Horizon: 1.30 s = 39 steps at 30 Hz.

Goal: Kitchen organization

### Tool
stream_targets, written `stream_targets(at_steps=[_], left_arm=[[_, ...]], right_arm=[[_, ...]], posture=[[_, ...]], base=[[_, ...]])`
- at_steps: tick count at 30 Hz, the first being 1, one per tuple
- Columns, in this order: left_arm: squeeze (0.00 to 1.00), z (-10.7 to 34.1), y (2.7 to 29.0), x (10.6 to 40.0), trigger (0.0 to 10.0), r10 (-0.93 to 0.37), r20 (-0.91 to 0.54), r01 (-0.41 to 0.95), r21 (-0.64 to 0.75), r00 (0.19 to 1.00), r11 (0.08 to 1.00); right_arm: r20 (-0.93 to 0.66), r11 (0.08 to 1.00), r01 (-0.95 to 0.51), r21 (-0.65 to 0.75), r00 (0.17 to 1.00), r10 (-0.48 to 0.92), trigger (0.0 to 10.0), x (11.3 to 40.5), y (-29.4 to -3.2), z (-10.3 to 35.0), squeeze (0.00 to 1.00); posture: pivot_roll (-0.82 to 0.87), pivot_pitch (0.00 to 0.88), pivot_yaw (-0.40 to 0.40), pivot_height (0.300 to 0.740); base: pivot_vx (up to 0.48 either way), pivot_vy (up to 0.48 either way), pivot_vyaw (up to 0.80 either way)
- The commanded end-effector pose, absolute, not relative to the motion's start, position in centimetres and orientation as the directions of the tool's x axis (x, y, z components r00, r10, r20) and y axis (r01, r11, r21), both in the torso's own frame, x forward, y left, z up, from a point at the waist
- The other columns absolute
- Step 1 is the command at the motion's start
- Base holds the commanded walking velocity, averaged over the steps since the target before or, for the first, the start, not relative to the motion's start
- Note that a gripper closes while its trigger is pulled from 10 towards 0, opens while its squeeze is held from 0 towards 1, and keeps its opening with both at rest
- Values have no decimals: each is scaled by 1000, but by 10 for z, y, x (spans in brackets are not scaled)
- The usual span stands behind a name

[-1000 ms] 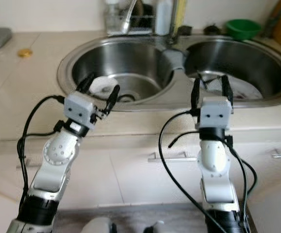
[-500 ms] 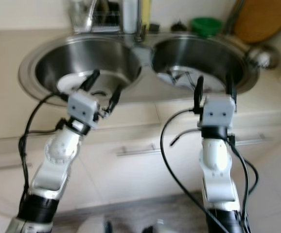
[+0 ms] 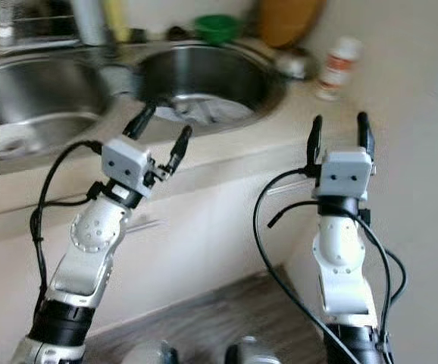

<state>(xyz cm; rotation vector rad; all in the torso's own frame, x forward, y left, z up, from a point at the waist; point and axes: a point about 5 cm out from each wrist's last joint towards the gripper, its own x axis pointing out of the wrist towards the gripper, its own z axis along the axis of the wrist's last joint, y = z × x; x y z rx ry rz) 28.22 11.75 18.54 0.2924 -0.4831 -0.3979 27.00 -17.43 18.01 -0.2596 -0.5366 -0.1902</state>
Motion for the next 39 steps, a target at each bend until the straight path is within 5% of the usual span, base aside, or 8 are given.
stream_targets(at_steps=[1, 14, 39], left_arm=[[0, 188, 118, 282, 10000, -440, 397, 305, 360, 805, 882], [0, 187, 121, 284, 10000, -426, 388, 281, 377, 818, 883], [0, 184, 121, 286, 10000, -422, 368, 271, 396, 829, 877]], right_arm=[[546, 953, 240, -186, 832, -103, 10000, 270, -172, 185, 0], [543, 951, 241, -196, 834, -100, 10000, 271, -172, 184, 0], [533, 949, 244, -199, 839, -104, 10000, 272, -173, 183, 0]], posture=[[137, 9, -42, 740], [134, 11, -44, 740], [135, 13, -47, 740]], base=[[0, 476, -800], [0, 230, -800], [0, -468, -800]])
